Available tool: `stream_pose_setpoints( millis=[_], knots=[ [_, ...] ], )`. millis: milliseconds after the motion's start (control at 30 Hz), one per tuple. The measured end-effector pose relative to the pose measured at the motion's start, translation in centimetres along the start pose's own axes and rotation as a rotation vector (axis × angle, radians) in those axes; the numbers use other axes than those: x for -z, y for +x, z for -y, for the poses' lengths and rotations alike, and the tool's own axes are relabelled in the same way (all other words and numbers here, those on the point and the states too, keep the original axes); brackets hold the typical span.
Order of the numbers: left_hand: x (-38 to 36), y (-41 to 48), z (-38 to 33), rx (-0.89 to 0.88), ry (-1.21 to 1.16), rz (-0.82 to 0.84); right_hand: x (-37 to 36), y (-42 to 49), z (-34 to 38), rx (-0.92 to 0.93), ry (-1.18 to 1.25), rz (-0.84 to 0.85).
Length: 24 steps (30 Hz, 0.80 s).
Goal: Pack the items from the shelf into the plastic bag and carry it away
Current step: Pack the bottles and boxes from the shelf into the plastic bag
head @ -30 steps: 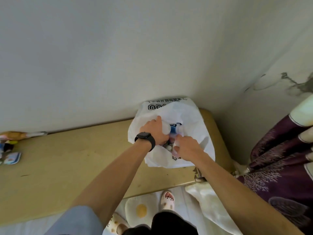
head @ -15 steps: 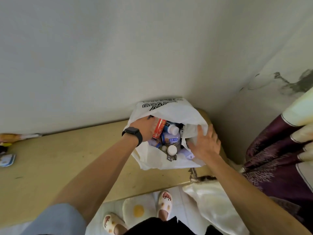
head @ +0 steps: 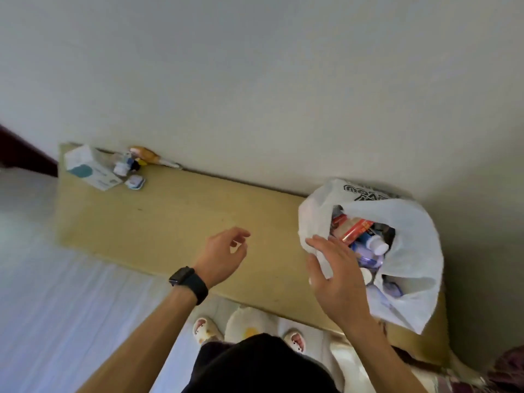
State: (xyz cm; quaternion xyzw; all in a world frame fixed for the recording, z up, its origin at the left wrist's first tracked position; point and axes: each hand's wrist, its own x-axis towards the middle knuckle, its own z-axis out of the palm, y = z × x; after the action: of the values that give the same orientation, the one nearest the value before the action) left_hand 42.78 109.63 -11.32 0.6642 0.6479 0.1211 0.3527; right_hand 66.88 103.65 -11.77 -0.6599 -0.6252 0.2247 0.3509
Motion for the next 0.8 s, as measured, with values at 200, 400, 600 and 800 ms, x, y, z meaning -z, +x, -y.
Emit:
stream_pose_setpoints(
  millis=[200, 400, 600, 800],
  knots=[
    [6.1, -4.0, 11.6, 0.284, -0.037, -0.163, -9.2, 2.2, 6.3, 0.193, -0.03, 0.336],
    [11.7, -1.9, 21.5, 0.418, -0.075, -0.19, -19.5, 6.9, 12.8, 0.256, -0.128, 0.509],
    [18.4, 5.0, 31.1, 0.441, -0.112, -0.165, -31.5, 12.7, 18.5, 0.206, -0.236, 0.646],
    [24.8, 12.7, 38.5, 0.514, -0.126, -0.266, -43.3, 19.1, 21.8, 0.169, -0.404, 0.826]
  ],
)
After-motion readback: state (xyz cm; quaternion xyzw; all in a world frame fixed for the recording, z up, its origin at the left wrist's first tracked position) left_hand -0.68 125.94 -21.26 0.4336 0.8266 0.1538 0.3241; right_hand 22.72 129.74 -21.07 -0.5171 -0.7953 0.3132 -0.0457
